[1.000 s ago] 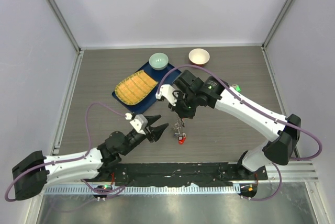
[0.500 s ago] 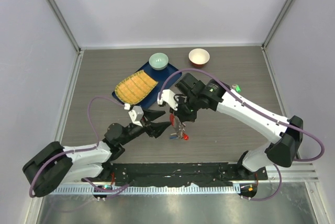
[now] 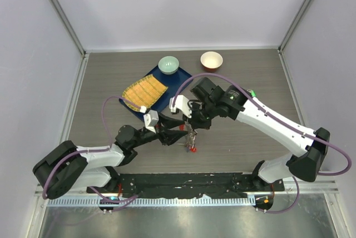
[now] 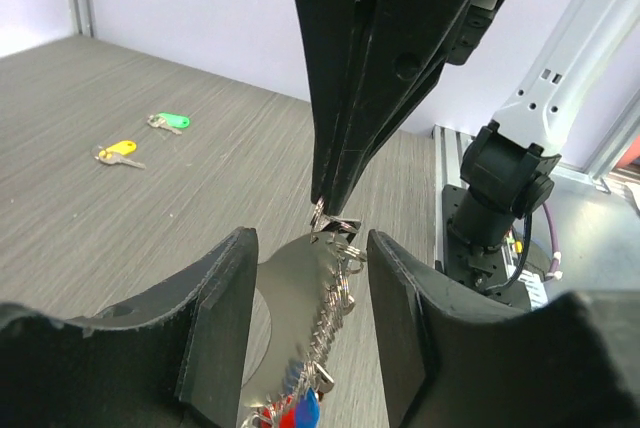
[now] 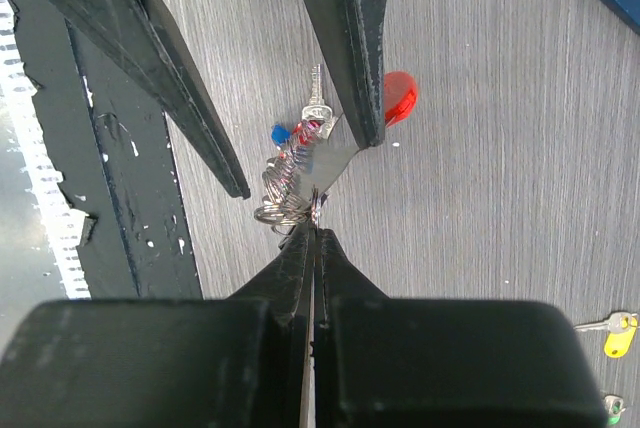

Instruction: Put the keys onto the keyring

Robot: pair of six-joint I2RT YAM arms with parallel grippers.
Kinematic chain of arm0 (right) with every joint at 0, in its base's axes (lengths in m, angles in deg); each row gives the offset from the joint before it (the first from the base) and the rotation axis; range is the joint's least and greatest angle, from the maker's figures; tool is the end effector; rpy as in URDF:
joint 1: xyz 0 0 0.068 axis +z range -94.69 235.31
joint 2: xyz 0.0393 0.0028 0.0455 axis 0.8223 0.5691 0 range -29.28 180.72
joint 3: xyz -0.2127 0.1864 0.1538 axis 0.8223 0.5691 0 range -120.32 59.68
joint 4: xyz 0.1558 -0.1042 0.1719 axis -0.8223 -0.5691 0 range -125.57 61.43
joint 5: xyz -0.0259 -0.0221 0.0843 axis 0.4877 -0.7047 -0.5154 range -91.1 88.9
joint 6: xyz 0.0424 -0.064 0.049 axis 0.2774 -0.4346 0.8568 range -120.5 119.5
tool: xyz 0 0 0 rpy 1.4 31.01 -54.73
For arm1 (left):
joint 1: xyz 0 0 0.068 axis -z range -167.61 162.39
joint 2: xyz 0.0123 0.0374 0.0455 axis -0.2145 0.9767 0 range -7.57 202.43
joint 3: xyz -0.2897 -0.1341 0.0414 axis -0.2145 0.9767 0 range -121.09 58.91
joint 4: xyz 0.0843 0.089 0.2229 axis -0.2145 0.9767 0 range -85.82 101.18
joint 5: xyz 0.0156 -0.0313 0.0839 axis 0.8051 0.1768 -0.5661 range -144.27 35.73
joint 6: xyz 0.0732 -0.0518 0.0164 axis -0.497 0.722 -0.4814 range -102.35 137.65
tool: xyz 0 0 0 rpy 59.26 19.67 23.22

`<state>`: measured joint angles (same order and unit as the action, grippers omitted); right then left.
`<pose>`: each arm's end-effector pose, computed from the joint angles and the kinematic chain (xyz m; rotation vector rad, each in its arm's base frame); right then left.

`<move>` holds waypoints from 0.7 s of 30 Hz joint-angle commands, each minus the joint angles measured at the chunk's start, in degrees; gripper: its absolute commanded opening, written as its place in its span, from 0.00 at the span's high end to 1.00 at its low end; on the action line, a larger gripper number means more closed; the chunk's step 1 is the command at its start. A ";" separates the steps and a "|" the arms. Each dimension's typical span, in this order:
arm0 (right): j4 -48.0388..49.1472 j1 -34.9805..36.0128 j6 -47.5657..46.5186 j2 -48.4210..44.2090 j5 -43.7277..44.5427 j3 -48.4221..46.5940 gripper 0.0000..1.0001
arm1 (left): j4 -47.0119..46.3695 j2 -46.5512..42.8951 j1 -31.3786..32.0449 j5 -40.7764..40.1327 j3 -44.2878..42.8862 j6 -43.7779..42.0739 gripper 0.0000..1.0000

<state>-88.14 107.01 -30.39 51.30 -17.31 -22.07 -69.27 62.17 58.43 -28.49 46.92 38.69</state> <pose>0.1584 0.2374 0.3589 -1.7837 1.9060 0.5044 0.1345 -0.1907 0.2796 0.7057 1.2570 -1.2697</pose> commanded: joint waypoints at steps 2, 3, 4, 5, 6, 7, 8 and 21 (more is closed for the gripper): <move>2.79 0.15 -1.14 -3.23 -1.37 -0.51 0.99 | -13.12 1.54 -0.25 2.61 -2.60 -3.63 0.50; 2.79 0.15 -1.14 -3.49 -1.37 -0.51 0.99 | -13.30 1.98 -0.25 2.96 -2.69 -3.81 0.51; 2.88 0.15 -1.14 -3.67 -1.37 -0.51 0.99 | -13.65 2.33 -0.25 3.13 -2.95 -3.90 0.52; 2.88 0.24 -1.14 -3.76 -1.20 -0.51 0.99 | -14.26 3.03 -0.25 3.22 -3.21 -3.99 0.53; 2.97 0.15 -1.14 -3.93 -1.28 -0.51 0.99 | -14.44 3.39 -0.25 3.48 -3.30 -3.99 0.55; 2.88 0.24 -1.14 -4.02 -1.28 -0.51 0.99 | -14.44 3.65 -0.25 3.66 -3.74 -3.99 0.57; 3.06 0.24 -1.14 -4.02 -1.28 -0.51 0.99 | -14.61 3.92 -0.25 3.66 -3.92 -3.90 0.57; 3.32 0.50 -1.14 -4.02 -1.20 -0.25 0.99 | -14.79 4.80 -0.25 5.51 -6.29 -1.44 0.68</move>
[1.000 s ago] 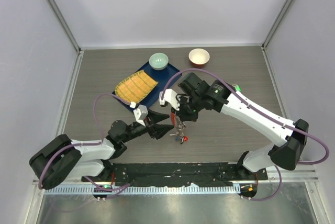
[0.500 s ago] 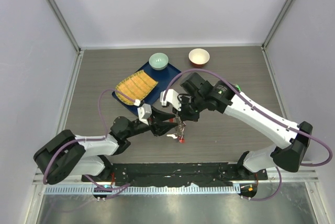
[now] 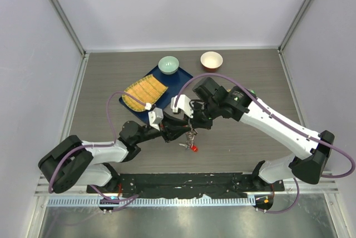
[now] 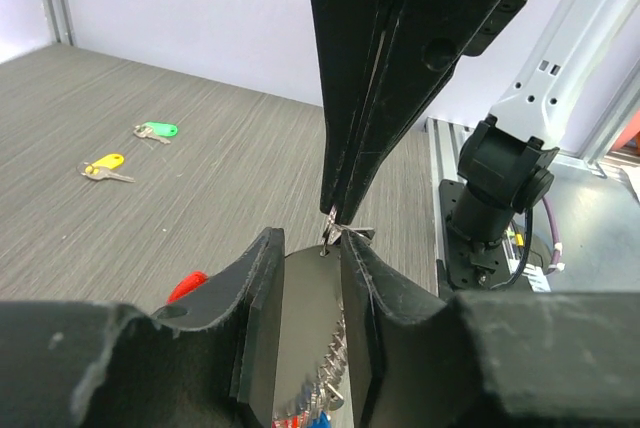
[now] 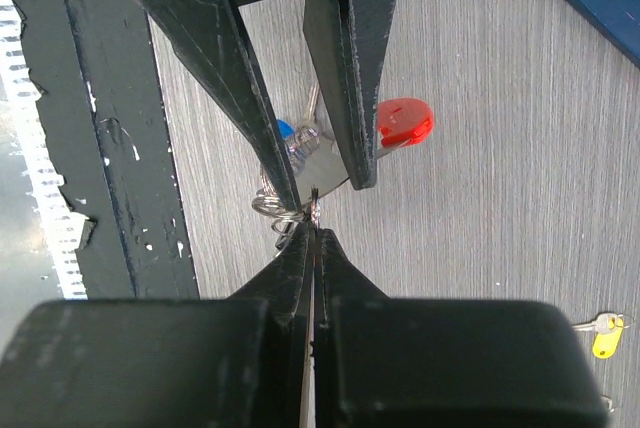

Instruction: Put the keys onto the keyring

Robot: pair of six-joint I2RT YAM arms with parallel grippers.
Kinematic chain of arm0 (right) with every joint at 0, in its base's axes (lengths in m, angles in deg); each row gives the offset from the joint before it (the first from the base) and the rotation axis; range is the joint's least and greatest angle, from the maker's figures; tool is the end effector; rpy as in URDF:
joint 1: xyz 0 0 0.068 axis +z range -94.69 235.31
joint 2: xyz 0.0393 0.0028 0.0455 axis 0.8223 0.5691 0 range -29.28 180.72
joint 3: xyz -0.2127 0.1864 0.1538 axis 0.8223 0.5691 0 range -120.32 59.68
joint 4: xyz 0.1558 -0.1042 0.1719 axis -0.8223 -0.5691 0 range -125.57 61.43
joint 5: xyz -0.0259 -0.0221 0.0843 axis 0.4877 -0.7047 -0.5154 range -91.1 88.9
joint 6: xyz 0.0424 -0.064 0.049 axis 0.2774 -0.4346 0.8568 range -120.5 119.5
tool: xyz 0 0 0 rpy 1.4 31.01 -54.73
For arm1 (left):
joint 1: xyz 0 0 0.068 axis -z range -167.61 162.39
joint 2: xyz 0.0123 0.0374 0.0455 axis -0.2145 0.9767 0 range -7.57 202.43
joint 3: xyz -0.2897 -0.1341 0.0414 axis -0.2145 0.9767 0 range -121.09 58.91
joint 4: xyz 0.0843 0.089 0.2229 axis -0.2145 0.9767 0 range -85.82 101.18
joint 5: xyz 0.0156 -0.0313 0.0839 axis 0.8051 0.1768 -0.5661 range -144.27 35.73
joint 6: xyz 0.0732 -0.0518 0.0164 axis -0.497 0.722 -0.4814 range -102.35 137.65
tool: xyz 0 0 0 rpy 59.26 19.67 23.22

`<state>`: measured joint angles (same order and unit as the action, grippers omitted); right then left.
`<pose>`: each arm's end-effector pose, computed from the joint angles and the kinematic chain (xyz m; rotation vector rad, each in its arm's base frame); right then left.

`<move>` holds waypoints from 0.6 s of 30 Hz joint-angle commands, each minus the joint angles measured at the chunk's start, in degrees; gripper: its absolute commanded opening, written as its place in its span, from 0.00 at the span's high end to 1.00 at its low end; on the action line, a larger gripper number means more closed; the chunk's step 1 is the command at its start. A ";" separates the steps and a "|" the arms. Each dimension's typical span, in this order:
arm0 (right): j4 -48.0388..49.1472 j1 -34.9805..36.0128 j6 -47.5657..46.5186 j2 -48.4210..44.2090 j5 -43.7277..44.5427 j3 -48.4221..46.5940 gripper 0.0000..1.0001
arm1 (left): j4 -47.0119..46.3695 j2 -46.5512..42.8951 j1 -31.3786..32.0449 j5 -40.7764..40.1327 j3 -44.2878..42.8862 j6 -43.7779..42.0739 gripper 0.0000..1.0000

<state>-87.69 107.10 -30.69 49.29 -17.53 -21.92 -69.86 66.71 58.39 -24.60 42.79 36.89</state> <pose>0.1529 0.2316 0.3679 -1.7690 1.8636 0.5107 0.1449 -0.2083 0.2858 0.7842 1.2210 -1.2832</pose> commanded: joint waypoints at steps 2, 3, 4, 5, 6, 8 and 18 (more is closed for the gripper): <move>2.86 0.50 -0.83 -2.10 -0.98 -0.31 0.99 | -14.20 0.51 -0.21 1.62 -2.25 0.62 0.70; 2.95 0.50 -0.83 -2.01 -0.98 -0.40 0.99 | -14.20 0.60 -0.21 1.88 -2.42 0.71 0.73; 2.95 0.50 -0.83 -2.10 -0.98 -0.40 0.99 | -14.20 0.69 -0.21 1.88 -2.51 0.79 0.74; 3.04 0.50 -0.92 -2.01 -0.98 -0.40 0.99 | -14.20 0.86 -0.21 1.79 -2.51 0.97 0.75; 3.12 0.50 -0.83 -1.93 -0.98 -0.40 0.99 | -14.29 0.87 -0.21 1.88 -2.43 1.06 0.78; 3.13 0.51 -0.74 -1.92 -0.98 -0.31 0.99 | -14.29 1.04 -0.21 1.97 -2.69 1.23 0.81; 3.21 0.59 -0.57 -1.84 -0.36 0.04 0.99 | -14.11 2.36 -0.12 2.85 -3.74 3.78 0.90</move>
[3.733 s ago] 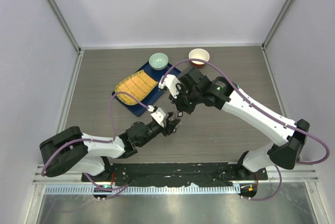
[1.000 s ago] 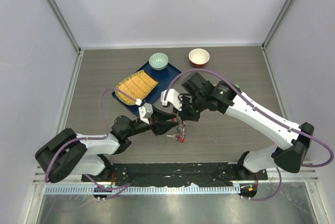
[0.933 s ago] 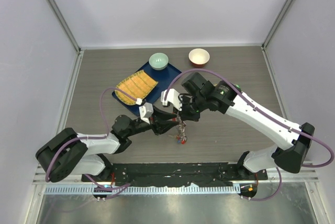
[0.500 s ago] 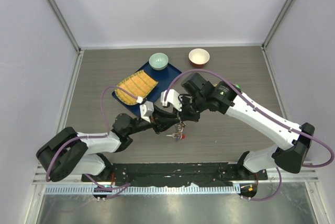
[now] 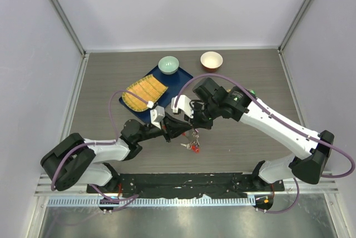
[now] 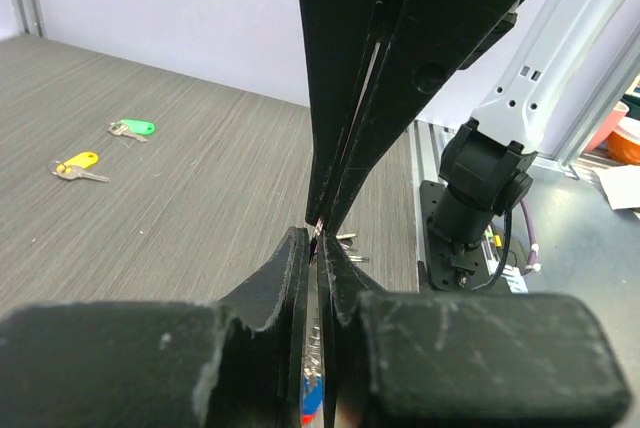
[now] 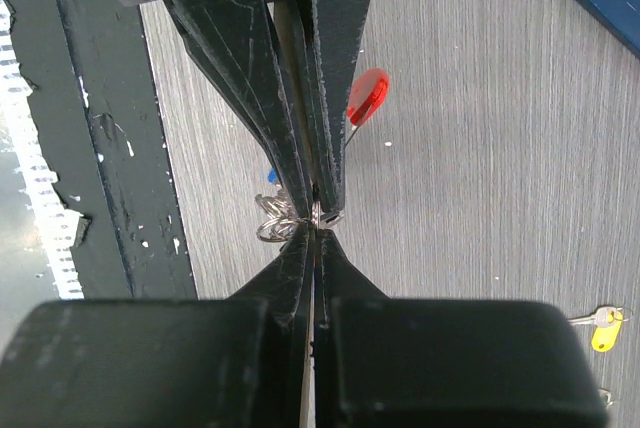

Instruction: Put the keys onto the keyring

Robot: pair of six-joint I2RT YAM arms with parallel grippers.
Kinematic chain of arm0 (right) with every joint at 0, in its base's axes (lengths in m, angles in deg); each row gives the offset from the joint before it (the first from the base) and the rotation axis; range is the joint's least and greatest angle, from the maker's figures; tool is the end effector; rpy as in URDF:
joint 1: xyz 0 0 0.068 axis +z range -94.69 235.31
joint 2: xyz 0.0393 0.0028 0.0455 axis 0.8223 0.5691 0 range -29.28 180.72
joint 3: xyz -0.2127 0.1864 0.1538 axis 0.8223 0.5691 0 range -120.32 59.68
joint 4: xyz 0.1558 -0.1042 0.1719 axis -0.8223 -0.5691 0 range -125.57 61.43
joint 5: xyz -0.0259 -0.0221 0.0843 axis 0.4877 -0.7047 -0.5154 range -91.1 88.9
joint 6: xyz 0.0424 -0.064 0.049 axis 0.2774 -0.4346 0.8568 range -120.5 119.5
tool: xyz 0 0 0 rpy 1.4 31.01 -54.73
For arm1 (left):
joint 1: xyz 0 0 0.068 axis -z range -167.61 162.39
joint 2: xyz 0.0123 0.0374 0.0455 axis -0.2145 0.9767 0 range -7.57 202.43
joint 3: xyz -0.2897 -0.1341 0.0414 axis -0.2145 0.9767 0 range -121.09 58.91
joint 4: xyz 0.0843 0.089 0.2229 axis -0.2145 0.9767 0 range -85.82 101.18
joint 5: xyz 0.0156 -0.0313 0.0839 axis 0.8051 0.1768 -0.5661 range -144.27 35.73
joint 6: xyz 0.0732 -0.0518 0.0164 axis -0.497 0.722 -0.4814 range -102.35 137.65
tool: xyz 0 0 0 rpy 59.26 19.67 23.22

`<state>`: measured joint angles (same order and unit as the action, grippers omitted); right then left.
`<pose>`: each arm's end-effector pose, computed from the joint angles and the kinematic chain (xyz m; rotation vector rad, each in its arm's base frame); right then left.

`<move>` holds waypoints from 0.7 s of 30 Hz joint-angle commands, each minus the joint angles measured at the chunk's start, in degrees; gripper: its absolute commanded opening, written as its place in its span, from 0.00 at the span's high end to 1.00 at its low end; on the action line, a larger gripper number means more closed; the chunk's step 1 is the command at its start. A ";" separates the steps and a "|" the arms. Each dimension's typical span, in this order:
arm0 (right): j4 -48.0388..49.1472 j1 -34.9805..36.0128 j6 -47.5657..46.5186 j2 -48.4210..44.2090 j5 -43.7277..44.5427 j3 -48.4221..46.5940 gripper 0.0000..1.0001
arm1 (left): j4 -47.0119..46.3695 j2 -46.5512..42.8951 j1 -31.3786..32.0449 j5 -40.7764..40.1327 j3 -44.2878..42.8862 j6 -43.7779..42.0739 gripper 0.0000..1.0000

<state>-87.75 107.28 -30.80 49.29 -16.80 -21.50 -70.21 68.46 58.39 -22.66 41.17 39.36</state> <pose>0.1527 0.2311 0.3652 -1.7749 1.8701 0.4943 0.1483 -0.2153 0.2880 0.7927 1.2313 -1.3375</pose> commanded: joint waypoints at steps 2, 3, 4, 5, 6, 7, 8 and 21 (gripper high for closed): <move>3.37 0.42 -0.37 -1.84 -1.08 -0.37 0.99 | -13.76 0.70 -0.12 1.08 -2.21 1.66 0.90; 3.37 0.42 -0.37 -1.84 -1.08 -0.37 0.99 | -13.76 0.70 -0.21 1.08 -2.30 1.75 0.90; 3.37 0.42 -0.37 -1.92 -1.08 -0.29 0.99 | -13.76 0.79 -0.12 1.25 -2.22 1.93 0.90; 3.37 0.50 -0.28 -1.75 -1.00 -0.37 0.99 | -13.68 0.79 -0.21 1.34 -2.39 2.10 0.90; 3.45 0.51 -0.28 -1.66 -0.91 -0.29 0.99 | -13.68 0.79 -0.21 1.52 -2.56 2.19 0.91; 3.37 0.51 -0.19 -1.66 -0.73 -0.20 0.99 | -13.50 0.79 -0.21 1.69 -2.65 2.37 0.92; 3.45 0.51 -0.11 -1.57 -0.47 -0.29 0.99 | -13.41 0.79 -0.21 1.87 -2.74 2.63 0.92; 7.49 0.68 4.81 -3.32 4.80 1.20 0.75 | -11.04 -0.97 -0.21 -1.99 -2.04 2.37 1.00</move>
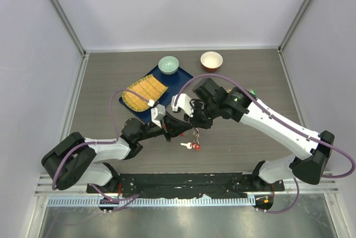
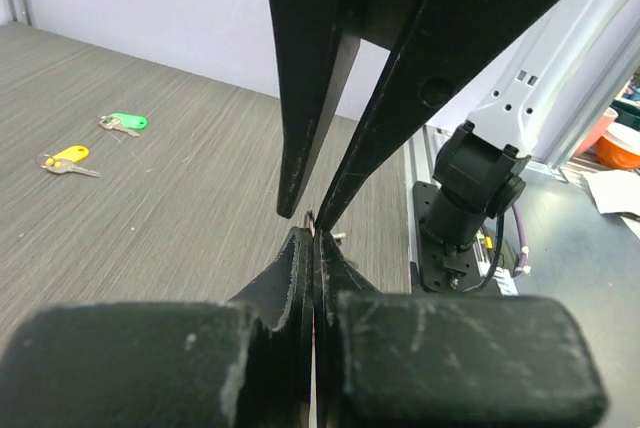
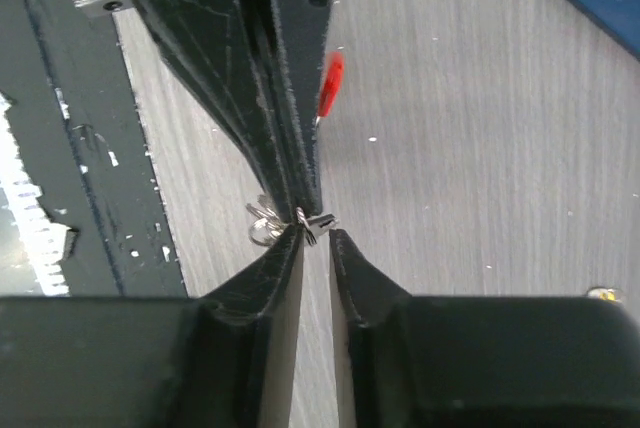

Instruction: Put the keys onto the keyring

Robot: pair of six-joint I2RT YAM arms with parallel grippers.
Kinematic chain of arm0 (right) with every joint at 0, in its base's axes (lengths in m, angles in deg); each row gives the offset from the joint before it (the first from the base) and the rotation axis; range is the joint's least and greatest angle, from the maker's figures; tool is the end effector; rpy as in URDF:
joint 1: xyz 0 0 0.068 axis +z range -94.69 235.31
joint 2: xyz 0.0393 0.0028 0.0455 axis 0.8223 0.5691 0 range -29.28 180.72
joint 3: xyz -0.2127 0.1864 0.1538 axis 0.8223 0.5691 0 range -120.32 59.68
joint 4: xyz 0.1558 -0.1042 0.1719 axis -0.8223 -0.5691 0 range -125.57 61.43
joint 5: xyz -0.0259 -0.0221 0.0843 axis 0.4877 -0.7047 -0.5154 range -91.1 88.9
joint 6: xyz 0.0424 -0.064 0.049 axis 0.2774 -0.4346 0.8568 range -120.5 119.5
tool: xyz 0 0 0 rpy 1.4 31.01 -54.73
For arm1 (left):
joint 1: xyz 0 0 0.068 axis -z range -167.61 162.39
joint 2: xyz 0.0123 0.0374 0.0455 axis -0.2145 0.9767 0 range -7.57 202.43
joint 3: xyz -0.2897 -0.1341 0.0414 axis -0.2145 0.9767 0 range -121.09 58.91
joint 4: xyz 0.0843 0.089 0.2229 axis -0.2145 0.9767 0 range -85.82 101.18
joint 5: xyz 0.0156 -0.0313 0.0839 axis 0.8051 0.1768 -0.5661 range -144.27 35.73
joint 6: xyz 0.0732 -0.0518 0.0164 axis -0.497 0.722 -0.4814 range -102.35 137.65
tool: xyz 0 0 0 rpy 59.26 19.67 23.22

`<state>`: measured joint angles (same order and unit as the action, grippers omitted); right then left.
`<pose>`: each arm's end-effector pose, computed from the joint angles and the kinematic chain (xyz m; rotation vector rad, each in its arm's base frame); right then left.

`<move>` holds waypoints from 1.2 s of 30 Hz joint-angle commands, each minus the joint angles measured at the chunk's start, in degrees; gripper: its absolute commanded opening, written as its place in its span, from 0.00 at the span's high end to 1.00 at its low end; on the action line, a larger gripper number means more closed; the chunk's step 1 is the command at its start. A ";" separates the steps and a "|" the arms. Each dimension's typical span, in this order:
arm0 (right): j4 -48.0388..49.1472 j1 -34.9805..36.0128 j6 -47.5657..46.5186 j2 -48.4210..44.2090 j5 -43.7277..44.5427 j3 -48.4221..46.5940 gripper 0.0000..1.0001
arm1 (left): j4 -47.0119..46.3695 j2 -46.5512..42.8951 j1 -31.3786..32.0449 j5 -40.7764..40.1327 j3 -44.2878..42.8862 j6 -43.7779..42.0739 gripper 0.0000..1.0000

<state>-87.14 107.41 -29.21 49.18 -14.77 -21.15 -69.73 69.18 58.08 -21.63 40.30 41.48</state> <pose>0.1550 0.2305 0.3641 -1.7396 1.8991 0.4606 0.1512 -0.2180 0.2884 0.7867 1.2548 -1.3732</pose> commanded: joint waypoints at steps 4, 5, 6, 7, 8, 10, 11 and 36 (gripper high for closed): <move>13.28 0.55 6.64 -8.22 7.59 4.10 0.64 | -11.52 -2.92 0.10 -6.36 -0.11 -0.28 1.00; 14.61 0.55 7.69 -10.84 8.65 6.37 0.64 | -11.43 -3.10 0.10 -6.80 0.06 -0.45 1.00; 16.01 0.55 8.23 -12.00 9.71 7.61 0.63 | -11.52 -3.45 0.19 -6.80 0.07 -0.63 1.00; 18.81 0.55 8.84 -13.40 10.76 9.02 0.63 | -11.61 -3.54 0.10 -6.80 0.07 -0.81 1.00; 20.14 0.46 9.89 -15.68 12.34 11.64 0.62 | -11.61 -3.71 0.10 -6.89 0.24 -0.81 1.00; 24.00 0.46 11.04 -18.06 13.23 14.38 0.62 | -11.87 -4.32 0.10 -7.68 0.42 -0.81 1.00; 25.42 0.46 12.00 -20.25 13.49 17.35 0.62 | -12.05 -4.33 0.10 -8.12 0.59 -0.81 1.00; 53.38 -8.76 30.10 -27.92 -2.84 36.72 0.63 | -14.68 -6.35 0.19 -9.97 2.00 -0.46 1.00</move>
<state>-39.32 101.66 -5.14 21.94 -10.27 15.39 -69.27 64.51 58.08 -31.31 42.46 41.44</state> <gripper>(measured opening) 0.369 0.011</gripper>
